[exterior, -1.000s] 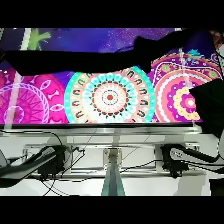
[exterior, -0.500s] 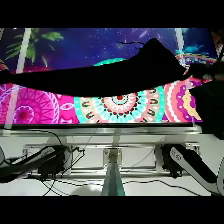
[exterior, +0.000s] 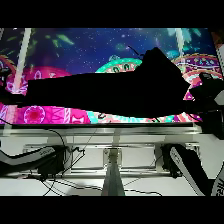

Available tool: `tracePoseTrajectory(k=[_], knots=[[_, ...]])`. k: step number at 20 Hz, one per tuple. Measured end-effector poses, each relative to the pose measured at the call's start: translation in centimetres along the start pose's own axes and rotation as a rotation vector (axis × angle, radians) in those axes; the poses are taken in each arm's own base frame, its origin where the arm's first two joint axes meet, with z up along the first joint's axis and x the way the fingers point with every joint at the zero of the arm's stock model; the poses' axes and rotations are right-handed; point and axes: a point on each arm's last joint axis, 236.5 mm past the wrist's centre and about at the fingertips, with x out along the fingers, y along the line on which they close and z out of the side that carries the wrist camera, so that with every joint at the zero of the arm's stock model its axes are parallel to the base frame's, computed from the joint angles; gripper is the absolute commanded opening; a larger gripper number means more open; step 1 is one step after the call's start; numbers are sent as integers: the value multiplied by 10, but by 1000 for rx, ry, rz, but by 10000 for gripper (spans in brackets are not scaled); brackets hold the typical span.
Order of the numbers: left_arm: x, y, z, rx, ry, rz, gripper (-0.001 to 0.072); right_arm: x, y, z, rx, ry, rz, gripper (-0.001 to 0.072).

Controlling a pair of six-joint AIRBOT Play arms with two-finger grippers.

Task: Fold the clothes and pants, and hang the long-sleeved shirts on hangers.

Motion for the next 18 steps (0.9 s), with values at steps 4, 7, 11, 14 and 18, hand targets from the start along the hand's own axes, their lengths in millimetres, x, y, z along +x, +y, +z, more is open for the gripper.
tracePoseTrajectory(k=[4, 7, 11, 14, 18], knots=[[3, 21, -14, 49, 67, 89, 9, 0, -9, -19, -45, 75, -36, 13], [3, 30, -17, 69, 83, 124, 10, -1, -13, -30, -64, 121, -53, 13], [10, 36, -32, 58, 120, 127, 9, -4, -16, -50, -90, 205, -59, 13], [20, 37, -56, 26, 178, 102, 11, -7, -15, -61, -122, 257, -50, 13], [26, 40, -72, -6, 205, 84, 321, -7, -15, -61, -143, 257, -47, 529]])
